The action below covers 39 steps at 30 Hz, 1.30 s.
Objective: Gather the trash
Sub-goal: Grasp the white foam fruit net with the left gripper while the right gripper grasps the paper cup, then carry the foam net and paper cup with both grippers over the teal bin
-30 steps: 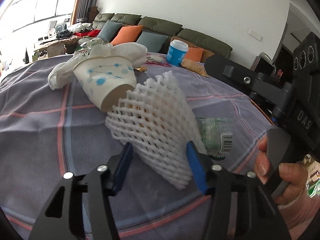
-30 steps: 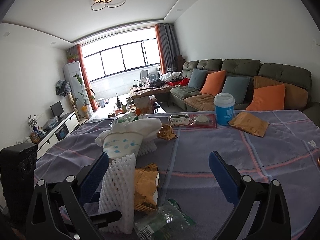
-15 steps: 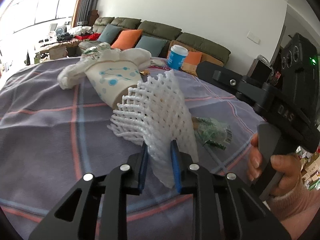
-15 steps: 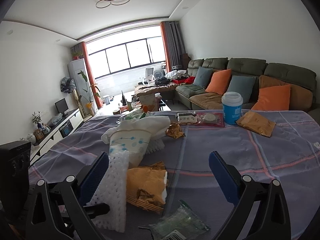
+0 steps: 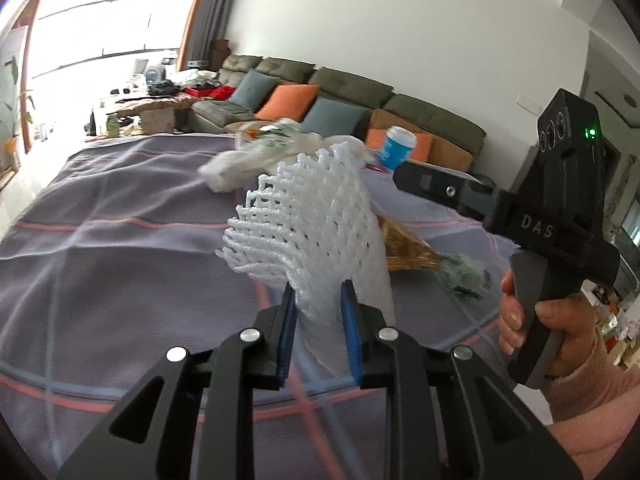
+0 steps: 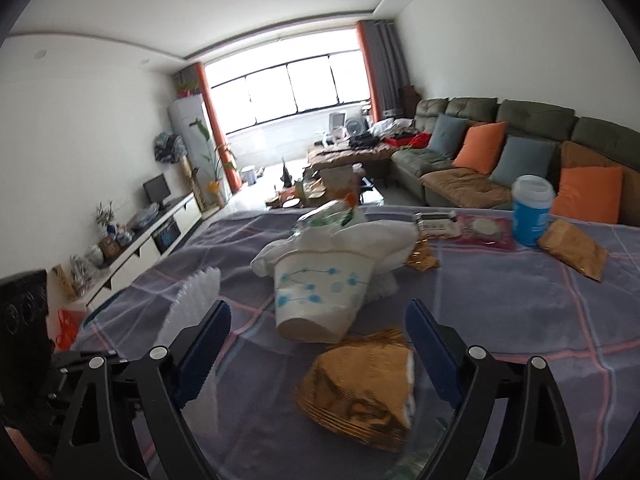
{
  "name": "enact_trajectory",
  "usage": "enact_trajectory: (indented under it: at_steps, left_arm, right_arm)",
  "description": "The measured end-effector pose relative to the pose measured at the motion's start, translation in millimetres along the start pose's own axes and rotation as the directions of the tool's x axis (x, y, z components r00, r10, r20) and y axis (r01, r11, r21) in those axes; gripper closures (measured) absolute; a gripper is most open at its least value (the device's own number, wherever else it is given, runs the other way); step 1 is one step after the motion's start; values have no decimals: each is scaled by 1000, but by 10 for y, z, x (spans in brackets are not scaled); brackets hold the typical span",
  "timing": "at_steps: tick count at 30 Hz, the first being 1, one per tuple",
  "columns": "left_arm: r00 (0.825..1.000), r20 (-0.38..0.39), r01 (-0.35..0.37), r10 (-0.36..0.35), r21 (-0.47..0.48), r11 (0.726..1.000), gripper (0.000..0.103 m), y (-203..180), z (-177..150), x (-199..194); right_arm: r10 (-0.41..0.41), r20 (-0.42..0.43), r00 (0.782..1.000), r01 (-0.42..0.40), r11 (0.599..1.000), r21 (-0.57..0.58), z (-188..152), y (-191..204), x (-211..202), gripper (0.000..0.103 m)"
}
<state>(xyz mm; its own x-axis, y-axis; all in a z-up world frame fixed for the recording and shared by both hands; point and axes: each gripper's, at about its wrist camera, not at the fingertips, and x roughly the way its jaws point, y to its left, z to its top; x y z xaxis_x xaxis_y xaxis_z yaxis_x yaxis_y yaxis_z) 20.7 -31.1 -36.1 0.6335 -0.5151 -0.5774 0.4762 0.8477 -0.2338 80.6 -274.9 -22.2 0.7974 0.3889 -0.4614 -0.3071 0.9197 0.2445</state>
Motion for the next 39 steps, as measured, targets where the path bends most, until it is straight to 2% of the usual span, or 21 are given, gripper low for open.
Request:
enact_trajectory:
  at_steps: [7,11,12,13,14,19,28,39]
  left_arm:
    - [994,32,-108,108,1,994,80,181,-44,-211]
    - [987,37,-159,159,-2,987,80,293,-83,-314]
    - [985,38,-168,169,-10,986,80,332,-92,-344]
    - [984,38,-172,173,-15,985,80,358,-119,-367]
    - [983,39,-179,179,-24,984,80,396,-137,-394]
    - [976,37,-211,213,-50,976,80,550,-210,-486]
    - [965,53,-254,257,-62,965,80,756,-200,-584]
    - [944,70,-315,322,-87,945,80,964,-235,-775]
  right_arm:
    - [32,-135,990,-24,998,64,37,-12,477,15]
    - [46,-172,984,-29,995,100,27,-31,644,16]
    - [46,-175,984,-27,994,105,26,-32,658,23]
    - [51,-182,982,-32,994,108,22,-23,671,35]
    - [51,-192,980,-30,994,110,21,-17,688,41]
    - [51,-183,982,-28,992,126,0,-48,630,42]
    - [136,-159,978,-115,984,135,-4,68,473,50]
    - [256,-184,949,-239,965,109,-24,457,515,50]
